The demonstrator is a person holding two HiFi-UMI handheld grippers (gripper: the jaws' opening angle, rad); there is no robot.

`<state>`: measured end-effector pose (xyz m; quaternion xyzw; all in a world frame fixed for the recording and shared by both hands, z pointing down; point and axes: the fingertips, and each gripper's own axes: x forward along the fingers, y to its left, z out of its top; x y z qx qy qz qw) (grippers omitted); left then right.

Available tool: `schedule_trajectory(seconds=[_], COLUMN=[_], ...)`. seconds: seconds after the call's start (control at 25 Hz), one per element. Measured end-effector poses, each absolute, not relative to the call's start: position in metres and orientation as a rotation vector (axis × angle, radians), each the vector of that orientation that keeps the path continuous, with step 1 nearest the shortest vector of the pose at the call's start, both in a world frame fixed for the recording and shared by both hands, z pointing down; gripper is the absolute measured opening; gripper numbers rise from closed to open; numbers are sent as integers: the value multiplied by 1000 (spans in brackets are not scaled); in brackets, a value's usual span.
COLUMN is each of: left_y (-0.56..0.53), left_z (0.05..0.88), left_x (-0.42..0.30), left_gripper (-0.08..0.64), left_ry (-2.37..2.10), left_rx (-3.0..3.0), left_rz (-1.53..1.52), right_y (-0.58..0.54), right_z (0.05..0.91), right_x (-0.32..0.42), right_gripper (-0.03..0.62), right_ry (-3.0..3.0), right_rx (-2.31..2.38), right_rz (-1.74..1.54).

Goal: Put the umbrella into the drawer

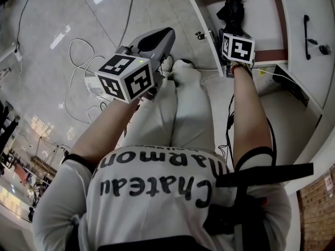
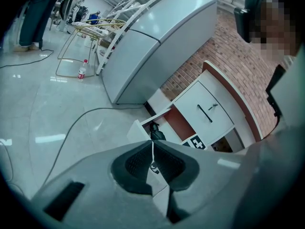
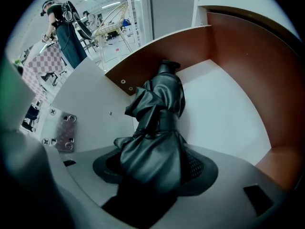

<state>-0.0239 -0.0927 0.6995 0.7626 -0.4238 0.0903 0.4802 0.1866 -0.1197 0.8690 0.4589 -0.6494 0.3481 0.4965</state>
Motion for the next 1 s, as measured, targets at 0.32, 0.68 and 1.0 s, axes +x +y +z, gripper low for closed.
schedule_trajectory(seconds=[0.32, 0.68, 1.0], left_y=[-93, -98, -98], left_z=[705, 706, 710], left_x=[-22, -19, -21], left_gripper=[23, 23, 23], left_ry=[-1034, -1033, -1025], left_rx=[1852, 1865, 1854], left_rz=[221, 214, 200], right_y=[-120, -119, -117], right_z=[877, 885, 890], right_x=[185, 185, 185], right_gripper=[275, 275, 276], right_ry=[-1558, -1548, -1528], right_rx=[1081, 1056, 1051], right_rz=[848, 842, 820])
